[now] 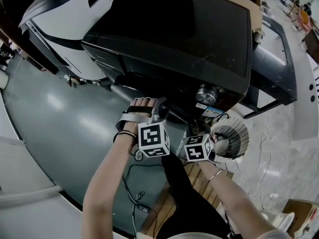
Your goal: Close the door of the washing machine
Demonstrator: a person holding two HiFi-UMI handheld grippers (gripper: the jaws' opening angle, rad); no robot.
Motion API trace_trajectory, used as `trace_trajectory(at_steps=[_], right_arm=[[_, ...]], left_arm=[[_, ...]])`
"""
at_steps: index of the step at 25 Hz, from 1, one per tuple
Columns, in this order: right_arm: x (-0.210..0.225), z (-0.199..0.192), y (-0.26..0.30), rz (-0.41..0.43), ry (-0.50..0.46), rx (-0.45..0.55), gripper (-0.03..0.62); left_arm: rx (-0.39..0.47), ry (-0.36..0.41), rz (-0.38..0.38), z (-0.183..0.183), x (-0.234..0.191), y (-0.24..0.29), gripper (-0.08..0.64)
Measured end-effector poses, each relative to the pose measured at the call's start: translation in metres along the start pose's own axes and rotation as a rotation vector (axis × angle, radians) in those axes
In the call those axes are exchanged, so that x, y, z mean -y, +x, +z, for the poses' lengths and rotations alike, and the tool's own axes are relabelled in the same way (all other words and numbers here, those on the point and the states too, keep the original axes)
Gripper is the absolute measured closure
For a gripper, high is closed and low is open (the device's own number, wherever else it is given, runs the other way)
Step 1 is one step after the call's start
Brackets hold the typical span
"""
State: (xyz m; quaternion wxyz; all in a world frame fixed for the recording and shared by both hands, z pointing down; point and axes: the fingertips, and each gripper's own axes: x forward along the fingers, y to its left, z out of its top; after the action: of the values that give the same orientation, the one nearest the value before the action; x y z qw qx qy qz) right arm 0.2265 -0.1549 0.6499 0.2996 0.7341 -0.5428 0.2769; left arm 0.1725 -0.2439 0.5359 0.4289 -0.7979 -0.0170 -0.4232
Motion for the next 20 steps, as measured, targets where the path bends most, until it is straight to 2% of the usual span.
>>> trace_trajectory(at_steps=[10,20], right_arm=[[-0.001,0.001,-0.017,0.006,-0.004,0.021,0.428],[-0.016,0.013,-0.066,0.047,-0.016,0.105,0.439]], left_arm=[[-0.01,-0.066,0.036,-0.002,0.001,-0.021,0.373],[-0.052,-0.27,0.118,-0.019,0.012,-0.071,0.391]])
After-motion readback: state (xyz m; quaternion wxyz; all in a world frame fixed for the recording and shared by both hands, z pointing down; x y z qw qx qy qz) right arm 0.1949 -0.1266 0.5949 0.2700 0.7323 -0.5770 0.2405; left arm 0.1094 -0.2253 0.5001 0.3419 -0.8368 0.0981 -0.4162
